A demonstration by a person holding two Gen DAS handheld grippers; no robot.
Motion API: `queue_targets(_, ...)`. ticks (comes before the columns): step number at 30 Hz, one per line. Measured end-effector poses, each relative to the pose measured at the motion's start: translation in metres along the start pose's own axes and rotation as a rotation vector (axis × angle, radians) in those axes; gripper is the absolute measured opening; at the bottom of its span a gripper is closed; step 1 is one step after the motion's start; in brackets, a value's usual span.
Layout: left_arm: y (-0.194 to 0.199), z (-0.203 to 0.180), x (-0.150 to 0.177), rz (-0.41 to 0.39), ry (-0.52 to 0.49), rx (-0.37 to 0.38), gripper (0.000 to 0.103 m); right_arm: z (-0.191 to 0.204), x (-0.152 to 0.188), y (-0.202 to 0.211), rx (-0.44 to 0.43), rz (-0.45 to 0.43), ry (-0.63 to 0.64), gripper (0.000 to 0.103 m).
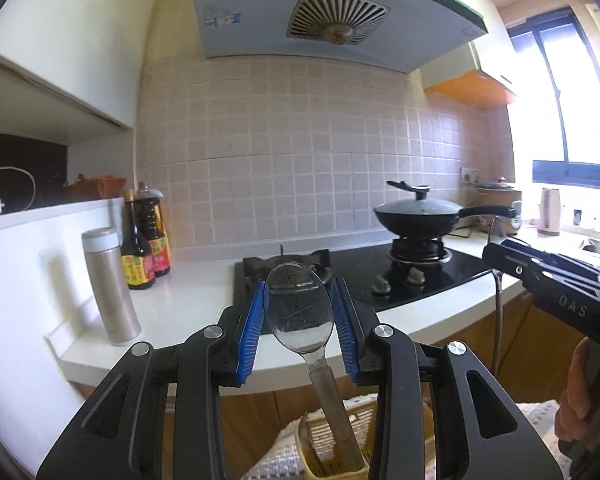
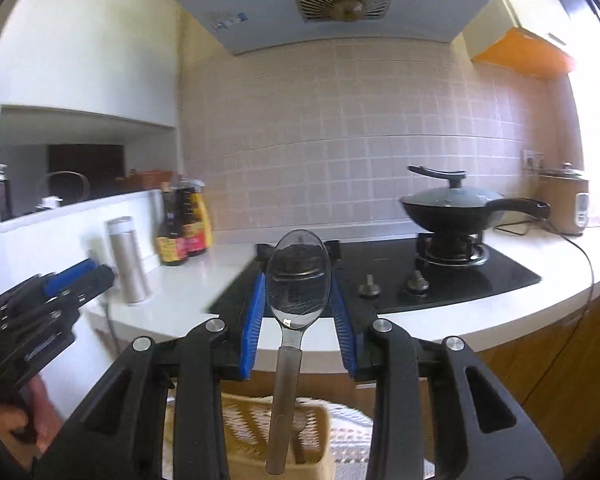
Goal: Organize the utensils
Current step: 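Carry both spoons over the yellow basket, drop them in, open both tools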
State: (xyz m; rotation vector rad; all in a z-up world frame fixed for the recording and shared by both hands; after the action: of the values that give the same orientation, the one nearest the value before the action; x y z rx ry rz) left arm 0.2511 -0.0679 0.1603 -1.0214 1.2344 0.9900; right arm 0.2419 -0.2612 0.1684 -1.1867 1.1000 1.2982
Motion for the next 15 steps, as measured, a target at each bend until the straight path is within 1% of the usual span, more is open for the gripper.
queue_targets(1,-0.001,0.000,0.004,-0.003,-0.004,-0.007,0.032,-0.002,0.004,-0.005,0.001,0.005,-0.007,0.030)
queue_targets(4,-0.009,-0.001,0.016,-0.011,-0.027,-0.037,0.032,-0.003,0.017,-0.014,0.048,-0.007,0.012,0.030)
queue_targets(8,-0.016,-0.003,0.032,-0.005,-0.044,-0.053,0.032,-0.002,0.036,-0.026,0.075,0.008,0.038,0.030)
queue_targets(15,-0.022,-0.004,0.050,0.018,-0.039,-0.044,0.032,-0.006,0.056,-0.034,0.097,0.025,0.046,0.030)
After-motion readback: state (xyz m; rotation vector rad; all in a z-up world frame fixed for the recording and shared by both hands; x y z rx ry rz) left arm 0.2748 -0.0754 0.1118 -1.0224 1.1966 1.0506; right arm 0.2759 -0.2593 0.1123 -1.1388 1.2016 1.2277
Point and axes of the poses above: each gripper's, at about its wrist camera, not at the fingertips, and y roughly against the way its jaws point, z to its left, x to its underside, the point moved 1 cm from there along -y, roughly the way its jaws point, and after that the axes turned 12 degrees about -z, right-handed, at the moved point
